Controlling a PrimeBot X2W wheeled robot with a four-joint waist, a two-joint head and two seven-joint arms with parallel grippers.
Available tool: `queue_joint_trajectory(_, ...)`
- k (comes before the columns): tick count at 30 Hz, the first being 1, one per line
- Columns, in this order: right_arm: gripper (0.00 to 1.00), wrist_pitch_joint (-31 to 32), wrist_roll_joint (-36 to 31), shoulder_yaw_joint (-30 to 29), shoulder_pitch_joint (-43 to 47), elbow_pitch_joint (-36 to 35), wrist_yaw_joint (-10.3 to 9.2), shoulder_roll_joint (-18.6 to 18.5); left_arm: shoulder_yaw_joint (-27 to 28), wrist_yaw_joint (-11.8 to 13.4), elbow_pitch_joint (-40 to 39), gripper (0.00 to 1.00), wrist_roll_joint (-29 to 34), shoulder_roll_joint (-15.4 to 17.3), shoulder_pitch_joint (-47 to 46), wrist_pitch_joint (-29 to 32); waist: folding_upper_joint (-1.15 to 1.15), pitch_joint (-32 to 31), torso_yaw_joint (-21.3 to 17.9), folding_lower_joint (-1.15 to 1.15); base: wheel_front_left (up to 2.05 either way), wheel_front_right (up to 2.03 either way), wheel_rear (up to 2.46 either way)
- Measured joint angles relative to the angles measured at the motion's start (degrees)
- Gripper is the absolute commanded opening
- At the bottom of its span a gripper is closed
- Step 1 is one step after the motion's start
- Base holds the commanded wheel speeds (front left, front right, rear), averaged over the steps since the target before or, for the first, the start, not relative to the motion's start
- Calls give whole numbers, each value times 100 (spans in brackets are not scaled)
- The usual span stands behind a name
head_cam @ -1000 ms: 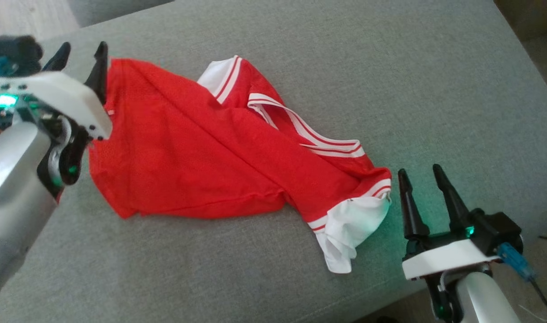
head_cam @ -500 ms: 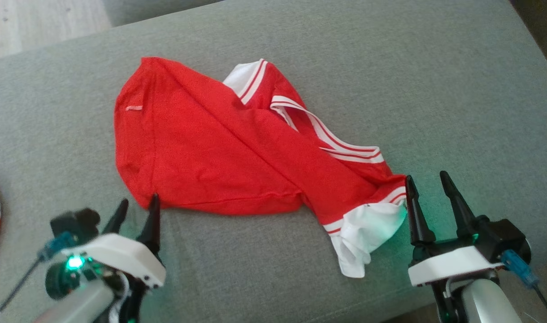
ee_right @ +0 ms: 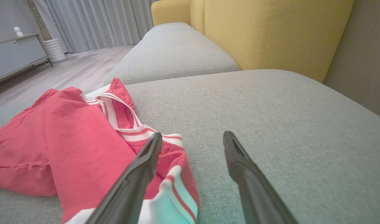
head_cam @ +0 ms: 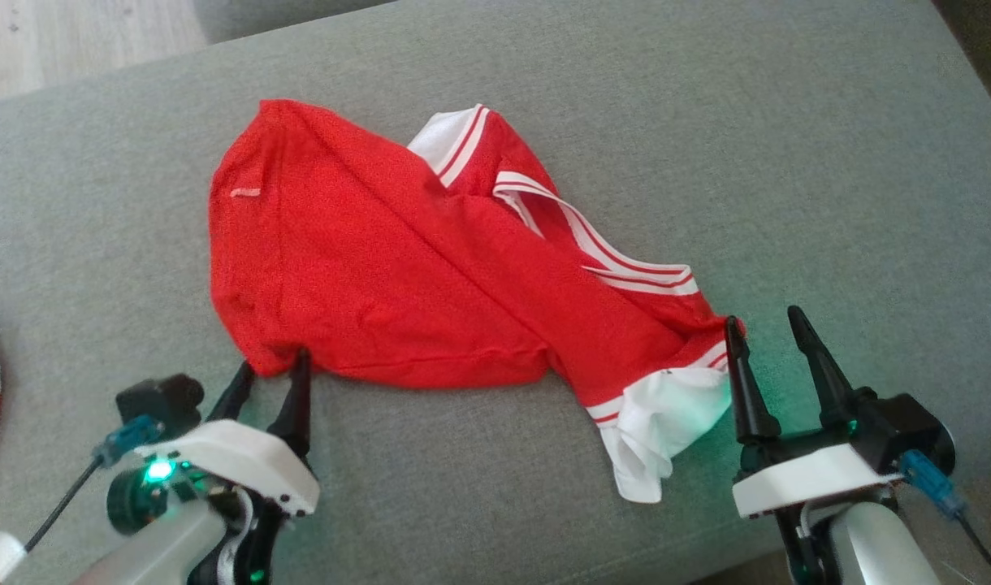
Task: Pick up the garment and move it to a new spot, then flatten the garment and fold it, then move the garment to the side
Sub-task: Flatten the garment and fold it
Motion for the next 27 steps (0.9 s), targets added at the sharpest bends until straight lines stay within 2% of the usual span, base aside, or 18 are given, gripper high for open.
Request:
queue_joint_trajectory(3, 100, 0, 2, 2, 1, 0, 0, 0, -21, -27, 86, 100, 1, -51, -63, 47, 0, 21, -58, 0, 0, 0, 0)
queue_joint_trajectory(5, 100, 0, 4, 3, 1, 1, 0, 0, -31, -51, 166, 81, 7, -56, -94, 70, 0, 36, -85, 0, 0, 0, 0)
queue_joint_trajectory(7, 100, 0, 12, 7, 1, 1, 0, 1, -43, -48, 282, 46, 26, -58, -148, 93, 0, 37, -107, 0, 0, 0, 0)
queue_joint_trajectory(8, 100, 0, 13, 4, 1, 2, 0, 0, -55, -48, 345, 19, 65, -58, -168, 93, 0, 35, -114, 0, 0, 0, 0)
queue_joint_trajectory(9, 100, 0, 23, 3, 1, 3, 0, 0, -73, -51, 390, 0, 83, -58, -188, 93, 0, 31, -116, 0, 0, 0, 0)
queue_joint_trajectory(15, 100, 0, 26, -118, 37, 7, 0, 0, -232, -175, 233, 0, 107, -20, -216, 237, 0, -83, 20, 0, 0, 0, 0)
queue_joint_trajectory(18, 100, 0, 14, -170, 175, 10, 0, 0, -222, -131, -249, 0, 105, 199, -80, 221, 0, -169, 179, 0, 0, 0, 0)
queue_joint_trajectory(23, 100, 0, -69, -291, 338, -1, 0, -1, -135, 176, -1217, 0, 68, 853, 455, 140, 0, -305, 551, 0, 0, 0, 0)
queue_joint_trajectory(27, 100, 0, -100, -320, 333, -30, 0, -16, -75, 361, -1571, 0, -71, 1078, 761, 114, 0, -376, 881, 0, 0, 0, 0)
